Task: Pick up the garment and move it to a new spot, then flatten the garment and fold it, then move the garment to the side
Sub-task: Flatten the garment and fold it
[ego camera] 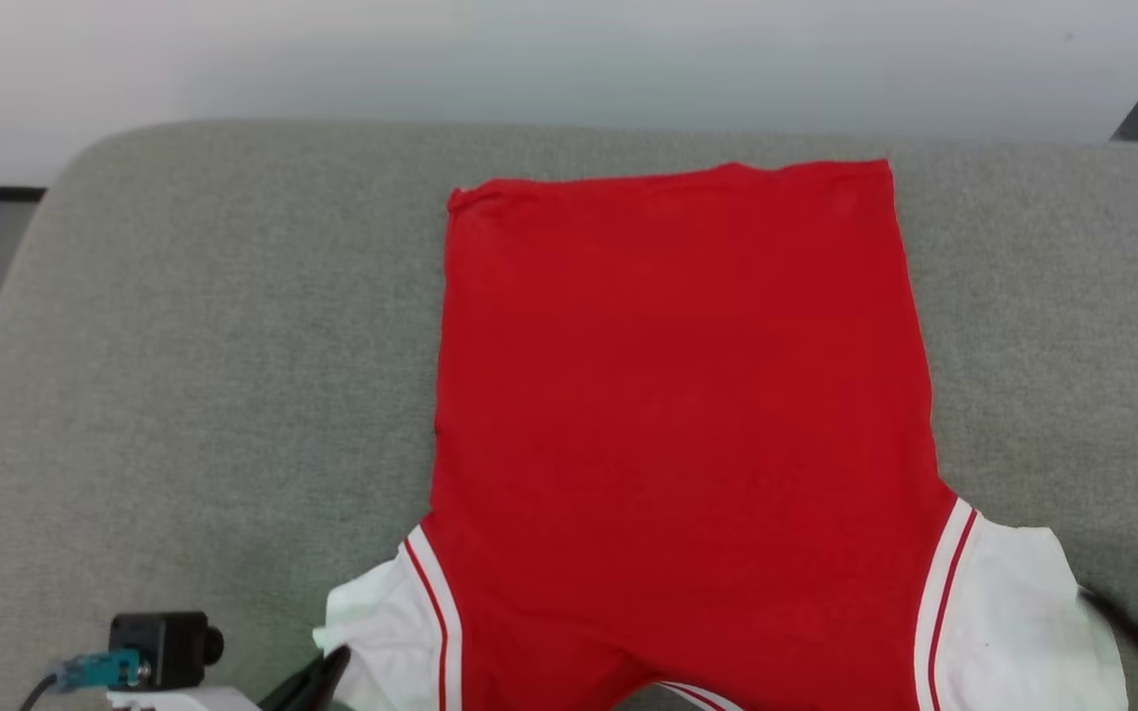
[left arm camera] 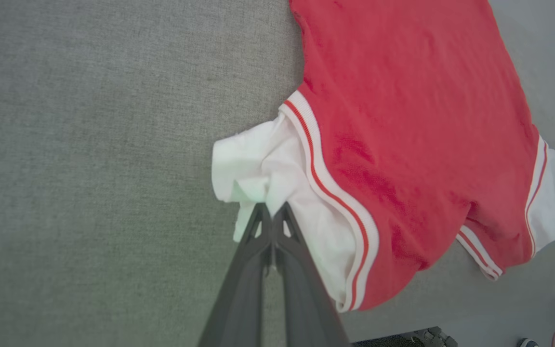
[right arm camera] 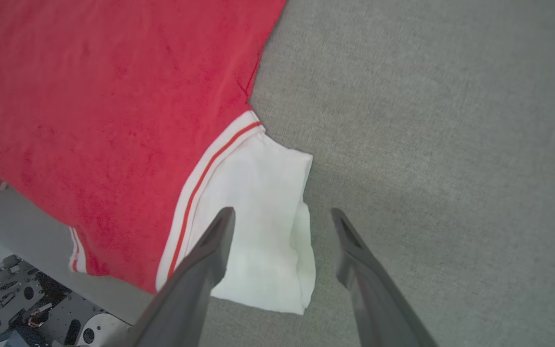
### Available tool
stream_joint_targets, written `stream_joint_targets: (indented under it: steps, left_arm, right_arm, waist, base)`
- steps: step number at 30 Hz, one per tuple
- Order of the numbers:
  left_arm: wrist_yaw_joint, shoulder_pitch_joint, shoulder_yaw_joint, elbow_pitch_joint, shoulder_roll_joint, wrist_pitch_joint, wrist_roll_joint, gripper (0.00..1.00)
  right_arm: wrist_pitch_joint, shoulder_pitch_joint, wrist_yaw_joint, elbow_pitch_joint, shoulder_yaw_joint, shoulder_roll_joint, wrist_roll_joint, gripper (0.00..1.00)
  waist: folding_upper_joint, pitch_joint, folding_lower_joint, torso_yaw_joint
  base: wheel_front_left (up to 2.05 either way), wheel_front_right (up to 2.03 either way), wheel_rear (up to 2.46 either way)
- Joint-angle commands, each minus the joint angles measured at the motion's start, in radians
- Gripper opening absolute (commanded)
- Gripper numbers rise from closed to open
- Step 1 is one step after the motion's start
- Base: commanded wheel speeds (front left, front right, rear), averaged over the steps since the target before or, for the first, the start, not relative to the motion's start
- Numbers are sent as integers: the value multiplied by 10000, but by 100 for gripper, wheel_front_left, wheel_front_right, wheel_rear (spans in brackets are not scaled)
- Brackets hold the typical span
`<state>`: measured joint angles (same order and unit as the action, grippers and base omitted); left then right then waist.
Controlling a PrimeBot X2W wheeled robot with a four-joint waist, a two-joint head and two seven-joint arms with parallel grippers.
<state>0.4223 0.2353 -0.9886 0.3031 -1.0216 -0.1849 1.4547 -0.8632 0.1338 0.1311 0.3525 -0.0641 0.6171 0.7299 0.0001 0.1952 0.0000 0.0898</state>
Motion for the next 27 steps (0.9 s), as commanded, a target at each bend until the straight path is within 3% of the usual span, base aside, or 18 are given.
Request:
stream_joint_targets:
  steps: [1, 8, 14, 27]
  left_arm:
    - [-59, 174, 69, -68, 96, -67, -129, 0]
    - [-262, 665, 51, -234, 512, -15, -464, 0]
    - [-668, 1443, -155, -580, 1161, 363, -892, 0]
    - [-1843, 2951, -647, -1752, 2662, 1017, -1605, 0]
  right_arm:
    - [-30, -584, -7, 202, -158, -105, -220, 100]
    - [639, -3589, -7, -529, 280, -458, -1207, 100]
    - [1457, -6378, -7, -2832, 948, -968, -2289, 100]
    - [680, -10304, -7, -7567, 1619, -869, -2990, 100]
  waist:
    - [-1, 303, 0, -69]
    - [-1, 955, 0, 129]
    - [-1, 1609, 0, 755]
    - [-1, 2815, 0, 2378]
  base:
    - [0, 0, 0]
    - [0, 0, 0]
    - [0, 0, 0]
    - [0, 0, 0]
